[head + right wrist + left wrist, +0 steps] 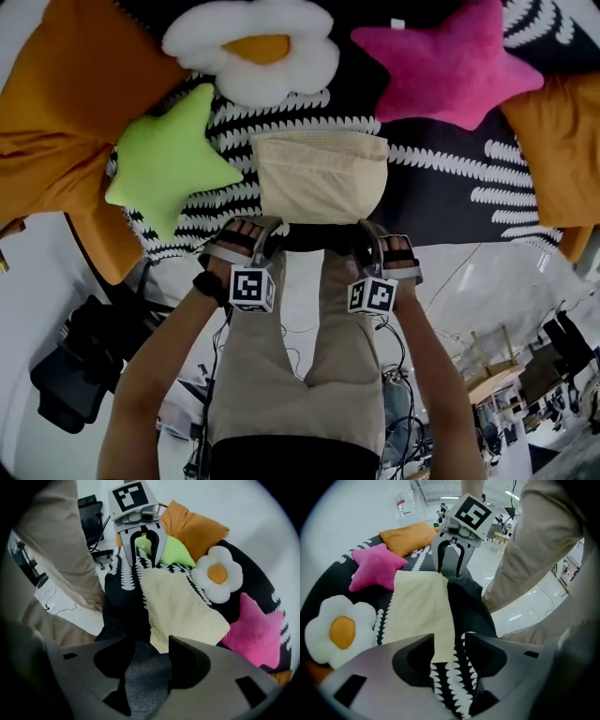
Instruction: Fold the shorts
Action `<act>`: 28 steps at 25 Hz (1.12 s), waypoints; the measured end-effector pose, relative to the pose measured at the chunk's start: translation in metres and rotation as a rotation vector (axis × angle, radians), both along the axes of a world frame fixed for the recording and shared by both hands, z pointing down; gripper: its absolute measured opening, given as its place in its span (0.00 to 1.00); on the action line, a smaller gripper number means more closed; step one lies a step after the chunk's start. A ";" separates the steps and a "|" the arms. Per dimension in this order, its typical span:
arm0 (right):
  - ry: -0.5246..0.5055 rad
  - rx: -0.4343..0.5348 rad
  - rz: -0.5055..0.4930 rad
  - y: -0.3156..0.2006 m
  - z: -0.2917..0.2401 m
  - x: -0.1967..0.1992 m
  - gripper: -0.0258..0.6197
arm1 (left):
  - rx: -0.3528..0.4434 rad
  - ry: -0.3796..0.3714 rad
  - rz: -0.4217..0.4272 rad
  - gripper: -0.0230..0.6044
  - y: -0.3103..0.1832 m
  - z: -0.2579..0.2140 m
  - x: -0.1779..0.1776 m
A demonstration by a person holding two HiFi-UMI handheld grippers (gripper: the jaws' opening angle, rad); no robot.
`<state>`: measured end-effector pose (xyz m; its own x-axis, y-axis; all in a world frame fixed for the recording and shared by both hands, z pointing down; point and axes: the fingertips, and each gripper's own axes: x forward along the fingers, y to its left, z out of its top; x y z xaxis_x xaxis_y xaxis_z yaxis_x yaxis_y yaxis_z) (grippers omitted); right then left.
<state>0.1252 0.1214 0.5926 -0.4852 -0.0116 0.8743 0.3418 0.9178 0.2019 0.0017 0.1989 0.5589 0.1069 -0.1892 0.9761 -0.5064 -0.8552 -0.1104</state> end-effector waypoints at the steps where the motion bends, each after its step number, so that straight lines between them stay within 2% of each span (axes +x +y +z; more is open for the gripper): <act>1: 0.001 -0.015 0.047 0.000 -0.008 0.003 0.42 | 0.002 -0.011 -0.018 0.38 -0.004 -0.012 -0.006; 3: -0.031 -0.047 0.147 -0.009 -0.026 0.003 0.45 | 0.014 -0.022 -0.059 0.40 -0.019 -0.033 -0.019; 5: -0.112 -0.059 0.216 -0.030 -0.042 -0.010 0.45 | 0.034 -0.039 -0.070 0.43 -0.042 -0.038 -0.034; 7: -0.181 -0.061 0.223 -0.054 -0.045 -0.033 0.45 | 0.045 -0.071 -0.043 0.45 -0.065 -0.024 -0.051; 9: -0.181 -0.068 0.185 -0.077 -0.029 -0.056 0.47 | 0.011 -0.131 -0.033 0.47 -0.079 0.007 -0.073; 10: -0.152 -0.063 0.167 -0.088 -0.014 -0.064 0.46 | -0.025 -0.169 -0.059 0.46 -0.083 0.026 -0.085; 11: -0.114 -0.056 0.162 -0.099 0.004 -0.067 0.35 | -0.068 -0.201 -0.106 0.42 -0.088 0.041 -0.095; 12: -0.084 -0.063 0.181 -0.110 0.020 -0.069 0.29 | -0.107 -0.214 -0.160 0.41 -0.094 0.052 -0.102; 14: -0.077 -0.138 0.295 -0.123 0.033 -0.074 0.29 | -0.145 -0.200 -0.231 0.40 -0.103 0.057 -0.107; 15: -0.094 -0.173 0.370 -0.125 0.029 -0.079 0.30 | -0.136 -0.196 -0.243 0.40 -0.104 0.052 -0.110; 18: -0.230 -0.195 0.625 -0.125 -0.012 -0.078 0.36 | -0.063 -0.179 -0.220 0.40 -0.098 0.013 -0.115; 21: -0.308 -0.204 0.861 -0.110 -0.051 -0.044 0.38 | 0.018 -0.102 -0.190 0.39 -0.098 -0.038 -0.101; 23: -0.305 -0.265 1.002 -0.083 -0.058 -0.030 0.41 | 0.069 -0.023 -0.110 0.40 -0.109 -0.061 -0.085; 24: -0.299 -0.295 1.064 -0.069 -0.056 -0.028 0.41 | 0.087 0.011 -0.028 0.40 -0.117 -0.064 -0.076; 26: -0.278 -0.335 1.165 -0.040 -0.047 -0.026 0.42 | 0.089 0.087 0.198 0.42 -0.127 -0.061 -0.047; 28: -0.265 -0.368 1.279 -0.012 -0.044 -0.031 0.40 | 0.038 0.177 0.468 0.48 -0.119 -0.055 -0.014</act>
